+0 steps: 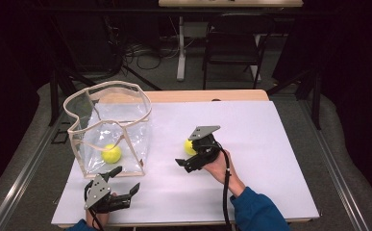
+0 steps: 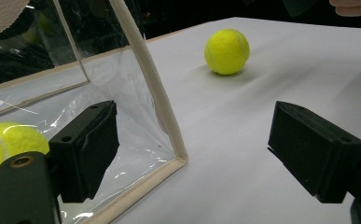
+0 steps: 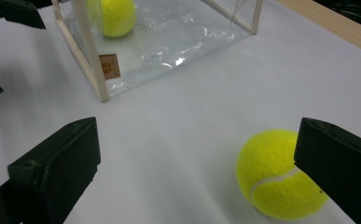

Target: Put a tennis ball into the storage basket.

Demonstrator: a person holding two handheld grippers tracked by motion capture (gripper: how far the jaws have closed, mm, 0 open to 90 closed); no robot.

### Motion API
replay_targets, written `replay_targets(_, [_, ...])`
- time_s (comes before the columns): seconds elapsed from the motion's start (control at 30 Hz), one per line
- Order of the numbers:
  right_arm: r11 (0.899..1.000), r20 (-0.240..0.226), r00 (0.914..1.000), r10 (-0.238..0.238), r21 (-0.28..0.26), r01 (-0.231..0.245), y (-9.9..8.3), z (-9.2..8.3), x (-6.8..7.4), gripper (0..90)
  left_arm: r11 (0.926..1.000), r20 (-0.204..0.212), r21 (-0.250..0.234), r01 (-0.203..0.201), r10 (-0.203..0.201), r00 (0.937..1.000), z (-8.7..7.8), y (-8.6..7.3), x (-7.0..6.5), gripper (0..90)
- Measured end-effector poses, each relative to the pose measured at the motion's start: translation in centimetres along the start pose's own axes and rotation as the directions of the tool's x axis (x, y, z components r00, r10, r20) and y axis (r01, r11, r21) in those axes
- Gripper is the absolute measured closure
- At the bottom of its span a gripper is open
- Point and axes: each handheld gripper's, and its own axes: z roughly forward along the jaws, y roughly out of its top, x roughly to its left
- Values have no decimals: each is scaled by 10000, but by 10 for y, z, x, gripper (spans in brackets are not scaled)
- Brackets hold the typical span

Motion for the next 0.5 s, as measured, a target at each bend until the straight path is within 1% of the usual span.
replay_targets(0.17, [9994, 184, 9998, -36, 339, 30, -10, 3, 0, 0, 10000, -22, -3, -33, 33, 10000, 0, 0, 0, 160])
replay_targets(0.23, [9995, 157, 9999, -18, 319, 13, -13, 2, -1, 0, 10000, -26, -26, -15, 15, 10000, -1, 0, 0, 160])
replay_targets(0.33, [9997, 272, 9996, -42, 251, 35, -17, 0, -2, 0, 10000, -28, -17, -39, 39, 10000, -1, 0, 0, 160])
replay_targets(0.37, [9996, 334, 9994, -9, 297, 0, -18, -2, -2, 0, 10000, -29, -11, -45, 45, 10000, -1, 0, 0, 160])
replay_targets(0.5, [9997, 383, 9992, 143, 181, -150, -22, -6, -5, 0, 10000, -19, -9, -33, 33, 10000, -1, 0, 0, 159])
